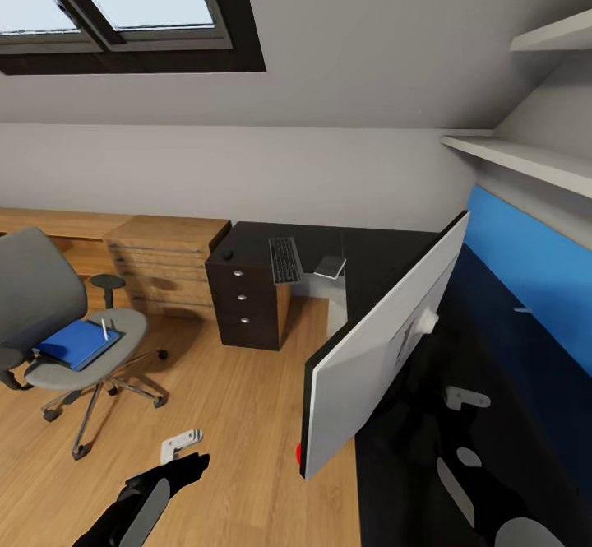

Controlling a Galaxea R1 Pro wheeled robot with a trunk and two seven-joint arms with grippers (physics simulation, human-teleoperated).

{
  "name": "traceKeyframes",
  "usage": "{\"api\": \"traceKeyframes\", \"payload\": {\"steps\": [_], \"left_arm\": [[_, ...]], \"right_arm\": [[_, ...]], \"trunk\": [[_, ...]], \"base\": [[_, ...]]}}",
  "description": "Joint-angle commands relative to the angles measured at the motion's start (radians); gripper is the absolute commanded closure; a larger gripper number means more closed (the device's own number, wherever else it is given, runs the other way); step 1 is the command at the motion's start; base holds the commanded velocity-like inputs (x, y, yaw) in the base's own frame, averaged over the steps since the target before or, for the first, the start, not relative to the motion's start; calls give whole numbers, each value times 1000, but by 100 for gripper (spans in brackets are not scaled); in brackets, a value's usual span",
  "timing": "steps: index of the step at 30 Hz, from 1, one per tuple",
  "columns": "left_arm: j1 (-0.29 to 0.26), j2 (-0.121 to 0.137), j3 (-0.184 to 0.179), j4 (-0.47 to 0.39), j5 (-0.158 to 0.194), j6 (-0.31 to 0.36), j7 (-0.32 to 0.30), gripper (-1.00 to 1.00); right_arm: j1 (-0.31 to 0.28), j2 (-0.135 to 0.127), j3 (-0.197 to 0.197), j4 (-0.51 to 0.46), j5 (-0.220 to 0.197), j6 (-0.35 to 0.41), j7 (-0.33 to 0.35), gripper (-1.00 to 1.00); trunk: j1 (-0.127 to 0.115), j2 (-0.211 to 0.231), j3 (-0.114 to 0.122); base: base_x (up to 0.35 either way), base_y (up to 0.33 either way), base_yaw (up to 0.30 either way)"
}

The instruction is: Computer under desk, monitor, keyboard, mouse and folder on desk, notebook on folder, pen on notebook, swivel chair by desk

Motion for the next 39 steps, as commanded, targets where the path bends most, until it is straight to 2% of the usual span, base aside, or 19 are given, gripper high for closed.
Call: {"api": "traceKeyframes", "payload": {"steps": [1, 21, 22, 39], "left_arm": [[-1, 1, -5, 1, 10, 2, 10, -100], [-1, 1, -11, 8, 12, 2, 8, -100], [-1, 1, -11, 8, 12, 2, 8, -100], [-2, 1, -11, 8, 11, 2, 9, -100]], "right_arm": [[-1, -2, 7, 0, -12, -5, -7, -100], [0, -2, 8, 0, -12, -5, -1, -100], [0, -2, 8, 0, -12, -5, -1, 100], [0, -6, 8, -1, -12, -6, 1, 100]], "trunk": [[0, -1, -1], [0, -1, -1], [0, -1, -1], [0, -1, -1]], "base": [[41, 0, 0], [39, 0, 0], [4, 0, 0], [0, 0, 0]]}}
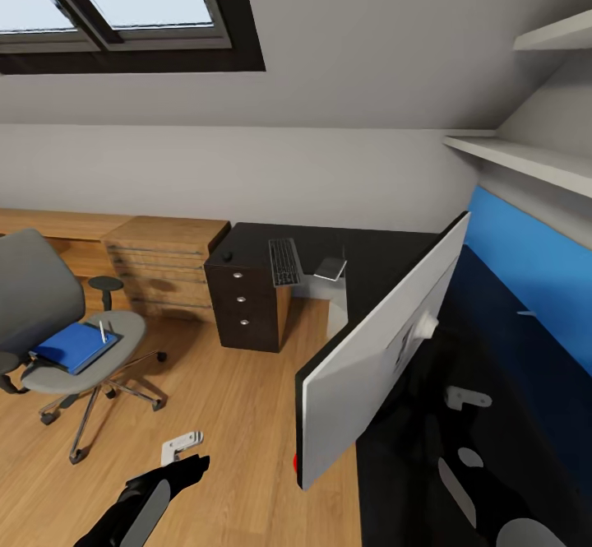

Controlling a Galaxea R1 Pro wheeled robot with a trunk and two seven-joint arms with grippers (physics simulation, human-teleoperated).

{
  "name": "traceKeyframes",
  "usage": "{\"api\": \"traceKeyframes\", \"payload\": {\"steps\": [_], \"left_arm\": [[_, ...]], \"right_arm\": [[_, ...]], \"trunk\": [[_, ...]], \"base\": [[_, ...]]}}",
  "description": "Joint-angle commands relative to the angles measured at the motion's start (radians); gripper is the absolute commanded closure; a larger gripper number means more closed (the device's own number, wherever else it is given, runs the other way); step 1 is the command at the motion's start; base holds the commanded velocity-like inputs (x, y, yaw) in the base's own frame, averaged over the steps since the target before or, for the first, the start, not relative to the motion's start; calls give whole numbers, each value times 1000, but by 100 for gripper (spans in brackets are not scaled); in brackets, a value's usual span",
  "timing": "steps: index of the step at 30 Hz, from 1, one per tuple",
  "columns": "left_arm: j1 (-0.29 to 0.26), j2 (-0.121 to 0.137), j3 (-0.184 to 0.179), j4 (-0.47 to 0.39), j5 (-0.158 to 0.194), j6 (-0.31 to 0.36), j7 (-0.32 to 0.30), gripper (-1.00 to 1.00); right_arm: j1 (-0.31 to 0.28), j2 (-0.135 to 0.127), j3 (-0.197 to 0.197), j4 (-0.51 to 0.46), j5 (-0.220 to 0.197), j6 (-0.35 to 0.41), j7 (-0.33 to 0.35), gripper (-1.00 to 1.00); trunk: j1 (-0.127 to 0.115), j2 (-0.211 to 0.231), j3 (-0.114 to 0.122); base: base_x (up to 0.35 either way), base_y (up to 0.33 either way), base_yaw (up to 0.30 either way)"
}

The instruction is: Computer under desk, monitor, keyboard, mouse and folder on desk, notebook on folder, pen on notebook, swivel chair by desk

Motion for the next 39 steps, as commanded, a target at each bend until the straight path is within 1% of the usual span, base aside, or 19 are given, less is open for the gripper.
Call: {"api": "traceKeyframes", "payload": {"steps": [1, 6, 17, 21, 39], "left_arm": [[0, 1, -5, -2, 10, 2, 10, -100], [0, 1, -5, -3, 9, 2, 9, -100], [0, 1, -5, -3, 9, 2, 8, -100], [0, 1, -5, -3, 9, -8, 8, -100], [0, 1, -9, -3, 9, -19, 8, -100]], "right_arm": [[-1, -2, 8, 0, -14, -6, -5, 100], [-1, -1, 8, -3, -14, -7, -11, 100], [-1, -2, 8, -3, -15, -7, -11, 100], [-1, -2, 8, -3, -15, -7, -11, 100], [-1, -2, 8, -4, -14, -6, -5, 100]], "trunk": [[0, -1, -1], [0, -1, -1], [0, -1, 4], [0, -1, 5], [0, -1, 6]], "base": [[0, 0, 0], [0, -25, -11], [0, -204, -226], [0, -237, -188], [0, -319, -12]]}}
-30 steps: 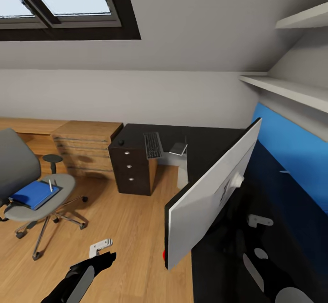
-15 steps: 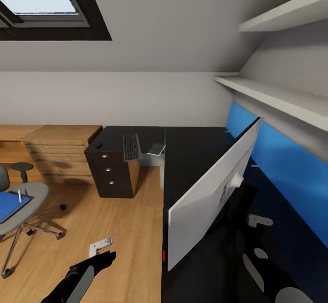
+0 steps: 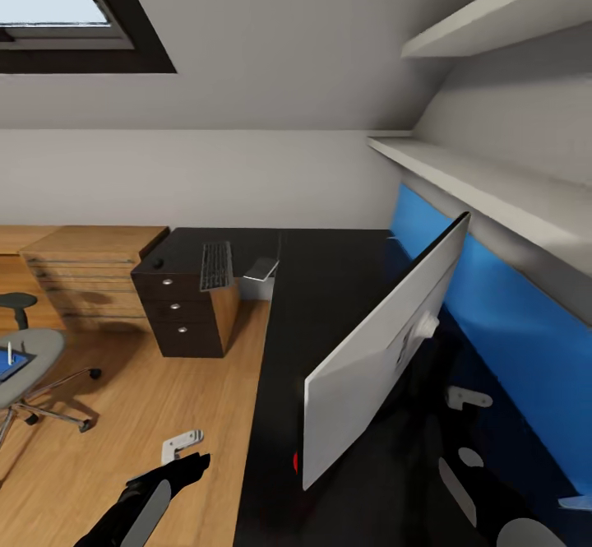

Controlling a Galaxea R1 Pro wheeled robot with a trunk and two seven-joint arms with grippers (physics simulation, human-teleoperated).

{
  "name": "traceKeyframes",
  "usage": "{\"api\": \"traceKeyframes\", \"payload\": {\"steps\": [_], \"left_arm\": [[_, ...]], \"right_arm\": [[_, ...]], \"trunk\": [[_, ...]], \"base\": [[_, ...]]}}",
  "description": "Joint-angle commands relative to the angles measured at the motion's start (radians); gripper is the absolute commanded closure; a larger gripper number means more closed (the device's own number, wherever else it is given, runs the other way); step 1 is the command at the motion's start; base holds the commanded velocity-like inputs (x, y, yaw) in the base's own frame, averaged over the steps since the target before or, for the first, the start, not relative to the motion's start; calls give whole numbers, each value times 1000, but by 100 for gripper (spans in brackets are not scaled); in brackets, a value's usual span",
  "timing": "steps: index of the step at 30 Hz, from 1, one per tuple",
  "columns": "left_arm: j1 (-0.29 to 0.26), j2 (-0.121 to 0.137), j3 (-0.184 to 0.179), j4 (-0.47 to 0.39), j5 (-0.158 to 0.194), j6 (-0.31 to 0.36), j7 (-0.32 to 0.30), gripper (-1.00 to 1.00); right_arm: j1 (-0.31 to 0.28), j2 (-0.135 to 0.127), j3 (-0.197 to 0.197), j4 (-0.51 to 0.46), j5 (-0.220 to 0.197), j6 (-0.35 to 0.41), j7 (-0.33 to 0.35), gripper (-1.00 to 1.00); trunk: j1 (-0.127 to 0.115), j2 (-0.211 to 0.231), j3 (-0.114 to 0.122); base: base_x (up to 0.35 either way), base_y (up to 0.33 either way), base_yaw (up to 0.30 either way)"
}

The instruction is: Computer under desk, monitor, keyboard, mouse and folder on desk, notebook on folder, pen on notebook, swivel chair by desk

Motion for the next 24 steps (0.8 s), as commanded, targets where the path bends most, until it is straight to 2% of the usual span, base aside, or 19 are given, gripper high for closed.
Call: {"api": "traceKeyframes", "payload": {"steps": [1, 3, 11, 19, 24], "left_arm": [[0, 1, -7, -2, 11, 3, 10, -100], [0, 2, -20, -1, 11, 3, 11, -100], [0, 2, -31, -1, 12, 3, 12, -100], [0, 2, -32, -1, 12, 3, 12, -100], [0, 2, -32, -1, 12, 3, 12, -100]], "right_arm": [[-1, -1, 8, -1, -6, -5, -6, 100], [-1, -1, 8, -1, -6, -6, -7, 100], [-1, -1, 8, -1, -6, -6, -7, 100], [-1, -1, 9, 0, -6, -7, -6, 100], [-1, -1, 8, 0, -6, -7, -6, 100]], "trunk": [[0, -1, -1], [0, -1, -1], [0, -1, -1], [0, -1, -1], [0, -1, -1]], "base": [[0, -334, 0], [0, -312, 0], [0, -244, 0], [11, -33, 0], [223, 0, 0]]}}
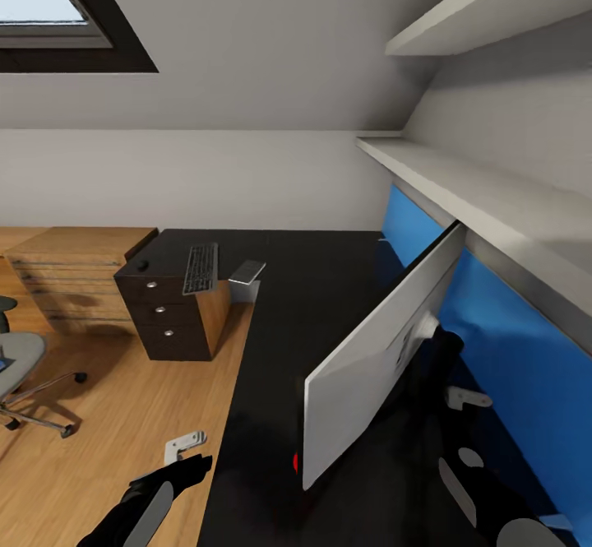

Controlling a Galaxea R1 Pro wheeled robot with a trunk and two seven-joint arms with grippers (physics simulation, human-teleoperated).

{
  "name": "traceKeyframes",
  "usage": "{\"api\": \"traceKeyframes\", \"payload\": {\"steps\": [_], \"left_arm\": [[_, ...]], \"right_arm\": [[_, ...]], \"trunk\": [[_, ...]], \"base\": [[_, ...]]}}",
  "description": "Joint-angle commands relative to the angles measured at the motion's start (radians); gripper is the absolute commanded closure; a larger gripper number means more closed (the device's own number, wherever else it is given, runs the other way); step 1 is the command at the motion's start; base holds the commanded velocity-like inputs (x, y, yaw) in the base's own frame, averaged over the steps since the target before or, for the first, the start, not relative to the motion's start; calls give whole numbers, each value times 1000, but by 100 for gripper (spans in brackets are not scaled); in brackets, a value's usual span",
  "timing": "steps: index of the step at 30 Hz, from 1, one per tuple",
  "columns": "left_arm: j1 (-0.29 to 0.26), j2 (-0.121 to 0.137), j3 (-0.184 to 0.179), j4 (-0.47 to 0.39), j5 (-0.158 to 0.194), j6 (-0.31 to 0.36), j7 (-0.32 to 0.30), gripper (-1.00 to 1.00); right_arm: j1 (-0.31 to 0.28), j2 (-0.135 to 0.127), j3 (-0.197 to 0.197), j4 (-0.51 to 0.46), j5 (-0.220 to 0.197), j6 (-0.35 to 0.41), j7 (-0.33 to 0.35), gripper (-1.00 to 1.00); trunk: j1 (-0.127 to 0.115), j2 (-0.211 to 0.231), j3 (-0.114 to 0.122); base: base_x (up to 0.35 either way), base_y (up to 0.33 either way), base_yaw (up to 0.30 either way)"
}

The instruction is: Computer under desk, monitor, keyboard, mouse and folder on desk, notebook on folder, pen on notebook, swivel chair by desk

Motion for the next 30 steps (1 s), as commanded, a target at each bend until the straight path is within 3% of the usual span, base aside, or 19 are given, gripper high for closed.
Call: {"api": "traceKeyframes", "payload": {"steps": [1, 30], "left_arm": [[-1, 1, -5, -2, 10, 2, 10, -100], [-1, 1, -5, -2, 10, 2, 10, -100]], "right_arm": [[-1, -1, 8, -2, -5, -5, -7, 100], [-1, -1, 8, 0, -5, -5, -7, 100]], "trunk": [[1, -1, -1], [1, -1, -1]], "base": [[303, 0, 0], [111, 0, 0]]}}
